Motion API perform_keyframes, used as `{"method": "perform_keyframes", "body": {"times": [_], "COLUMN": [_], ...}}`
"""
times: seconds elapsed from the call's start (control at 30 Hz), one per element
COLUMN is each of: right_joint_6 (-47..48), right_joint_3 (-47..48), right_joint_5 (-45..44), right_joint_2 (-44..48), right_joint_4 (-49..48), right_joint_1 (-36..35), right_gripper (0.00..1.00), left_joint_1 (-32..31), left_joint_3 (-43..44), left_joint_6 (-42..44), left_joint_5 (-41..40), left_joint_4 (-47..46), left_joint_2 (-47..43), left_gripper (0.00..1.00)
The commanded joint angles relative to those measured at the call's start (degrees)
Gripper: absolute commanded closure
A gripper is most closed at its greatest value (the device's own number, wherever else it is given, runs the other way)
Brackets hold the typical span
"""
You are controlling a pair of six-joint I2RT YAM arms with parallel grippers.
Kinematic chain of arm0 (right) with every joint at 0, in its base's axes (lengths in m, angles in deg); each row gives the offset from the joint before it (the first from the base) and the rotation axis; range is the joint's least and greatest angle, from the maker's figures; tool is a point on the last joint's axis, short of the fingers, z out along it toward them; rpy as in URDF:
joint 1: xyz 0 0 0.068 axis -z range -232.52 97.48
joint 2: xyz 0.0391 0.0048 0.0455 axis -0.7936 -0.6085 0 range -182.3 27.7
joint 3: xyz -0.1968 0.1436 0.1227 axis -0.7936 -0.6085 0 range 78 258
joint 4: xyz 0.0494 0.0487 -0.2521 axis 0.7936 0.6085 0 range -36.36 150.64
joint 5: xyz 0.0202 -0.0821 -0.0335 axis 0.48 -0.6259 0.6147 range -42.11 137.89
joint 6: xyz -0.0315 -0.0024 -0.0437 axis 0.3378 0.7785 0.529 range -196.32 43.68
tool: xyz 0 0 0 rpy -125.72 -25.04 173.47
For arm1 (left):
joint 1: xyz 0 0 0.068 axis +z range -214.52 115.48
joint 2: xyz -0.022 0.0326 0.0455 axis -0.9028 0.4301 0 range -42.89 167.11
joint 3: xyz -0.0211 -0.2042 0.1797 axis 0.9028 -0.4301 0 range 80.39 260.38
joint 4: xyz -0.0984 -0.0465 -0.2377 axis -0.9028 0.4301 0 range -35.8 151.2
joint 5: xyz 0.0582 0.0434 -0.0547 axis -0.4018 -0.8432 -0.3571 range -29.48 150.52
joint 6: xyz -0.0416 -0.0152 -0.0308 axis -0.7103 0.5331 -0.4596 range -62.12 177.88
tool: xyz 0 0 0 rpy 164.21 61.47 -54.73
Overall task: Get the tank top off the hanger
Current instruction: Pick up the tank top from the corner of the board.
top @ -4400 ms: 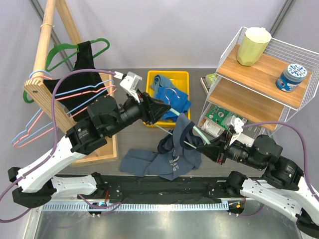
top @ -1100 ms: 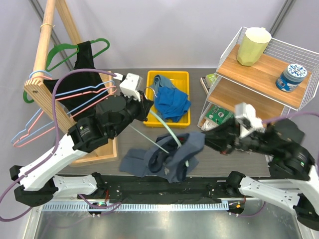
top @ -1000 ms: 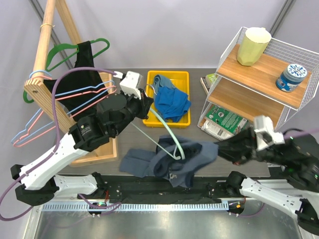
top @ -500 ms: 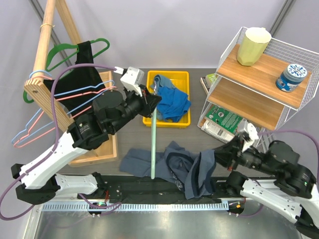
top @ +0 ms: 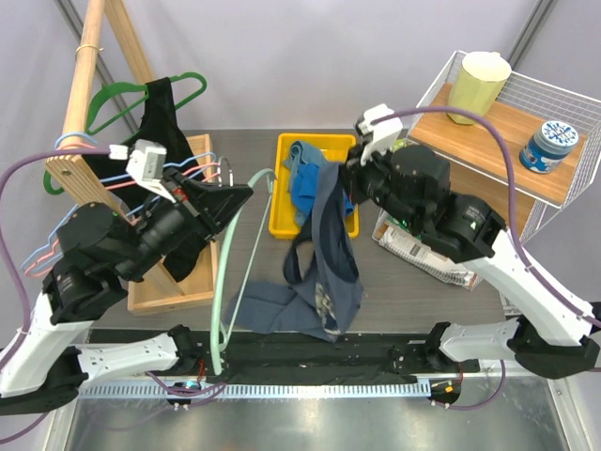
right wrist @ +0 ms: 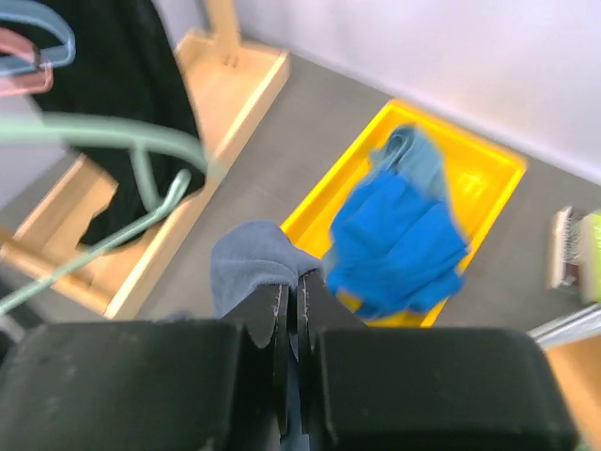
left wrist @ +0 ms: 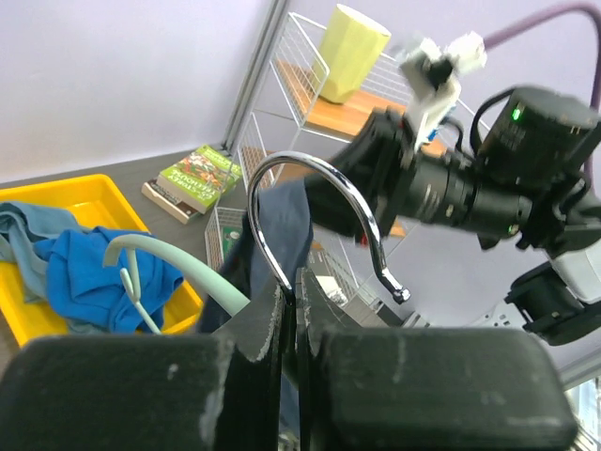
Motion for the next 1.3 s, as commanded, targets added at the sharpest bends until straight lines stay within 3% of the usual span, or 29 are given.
{"method": "perform_keyframes", "body": {"times": [0.0,0.13,0.23,0.5,0.63,0.83,0.93,1.03,1.07,1.27], "right_joint_6": [7.76,8.66,6.90,-6.18,-8.92,-10.24,-9.89,-8.93,-8.05,-5.50], "right_joint_3": [13.76,17.12,12.66,-13.00,-25.47,-36.12,-38.85,-39.92,-39.92,-40.27], "right_joint_5": [-8.10,-6.79,-3.02,12.62,12.73,10.97,14.12,16.41,17.20,24.32], "right_joint_2": [-3.84,-5.70,-4.39,-0.09,-0.60,-2.98,-4.12,-5.70,-6.14,-11.23], "right_joint_4": [-2.66,-2.31,-2.66,-10.28,-13.20,-15.40,-16.02,-16.37,-16.37,-18.30], "right_joint_1": [-0.18,-0.18,-0.18,-0.27,-0.27,-0.71,-0.80,-0.88,-0.88,-1.67], "right_gripper": [0.99,0.99,0.99,0.98,0.97,0.91,0.82,0.66,0.56,0.20], "left_joint_1": [0.20,0.21,0.12,0.12,0.21,0.21,0.21,0.12,0.20,0.21], "left_joint_3": [-0.69,-1.31,-2.10,-3.94,-5.26,-7.46,-7.72,-8.16,-8.34,-9.83], "left_joint_6": [0.05,0.14,-0.03,-0.30,-0.82,-1.53,-1.44,-1.35,-1.35,-1.70], "left_joint_5": [-1.85,-2.03,-2.03,-1.51,-0.72,0.25,0.43,0.95,1.04,1.75], "left_joint_4": [0.33,0.86,0.86,0.42,-0.10,-0.90,-0.72,-0.89,-0.98,-1.25], "left_joint_2": [-2.61,-4.02,-5.17,-6.40,-6.84,-7.28,-7.37,-7.63,-7.63,-8.60], "left_gripper": [1.00,1.00,1.00,1.00,1.00,1.00,1.00,1.00,1.00,1.00]}}
